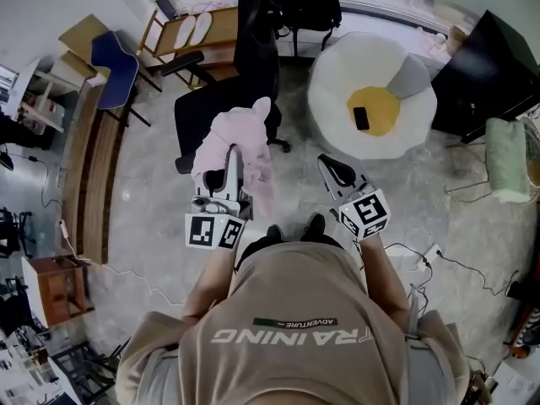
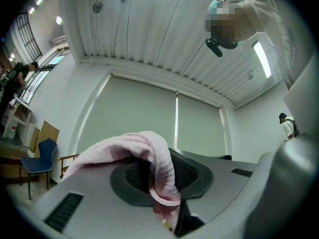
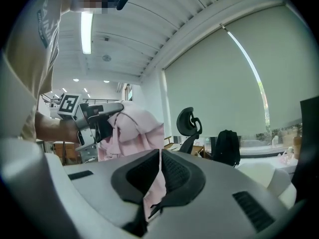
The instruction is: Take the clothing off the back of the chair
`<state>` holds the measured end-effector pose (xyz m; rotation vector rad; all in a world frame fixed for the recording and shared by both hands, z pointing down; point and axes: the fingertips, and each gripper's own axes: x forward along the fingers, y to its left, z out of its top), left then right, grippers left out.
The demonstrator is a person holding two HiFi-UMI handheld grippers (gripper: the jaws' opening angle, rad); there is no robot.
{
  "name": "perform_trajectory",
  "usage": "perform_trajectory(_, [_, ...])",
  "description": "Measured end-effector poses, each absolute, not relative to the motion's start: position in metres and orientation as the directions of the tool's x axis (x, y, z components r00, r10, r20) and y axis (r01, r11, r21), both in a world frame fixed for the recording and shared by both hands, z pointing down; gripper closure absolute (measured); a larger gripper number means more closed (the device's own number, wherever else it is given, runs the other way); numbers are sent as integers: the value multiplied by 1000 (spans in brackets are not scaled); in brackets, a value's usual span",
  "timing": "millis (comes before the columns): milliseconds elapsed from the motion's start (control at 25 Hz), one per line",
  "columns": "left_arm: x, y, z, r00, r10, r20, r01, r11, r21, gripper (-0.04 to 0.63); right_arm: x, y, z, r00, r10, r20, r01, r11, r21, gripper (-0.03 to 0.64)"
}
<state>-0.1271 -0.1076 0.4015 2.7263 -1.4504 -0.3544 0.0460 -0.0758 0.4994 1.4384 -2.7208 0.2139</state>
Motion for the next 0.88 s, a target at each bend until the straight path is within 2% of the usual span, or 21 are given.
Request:
perform_trajectory(320, [-168,-80,407,600,-775,-197,-765,-628,142,506,-1,-56,469,-504,-860,87,-863,505,-6,580])
perform_trajectory(560, [-194,-76,412,661,-728,-184,-714,-685,146,506,-36,-42,464,-451,-888,88,-892,452,-10,580])
perform_trajectory(880, [-190,-76,417,651,-735,-188,-723,-677,139,506,-32,-24,468,-442,-892,97,-896,444,-4,580])
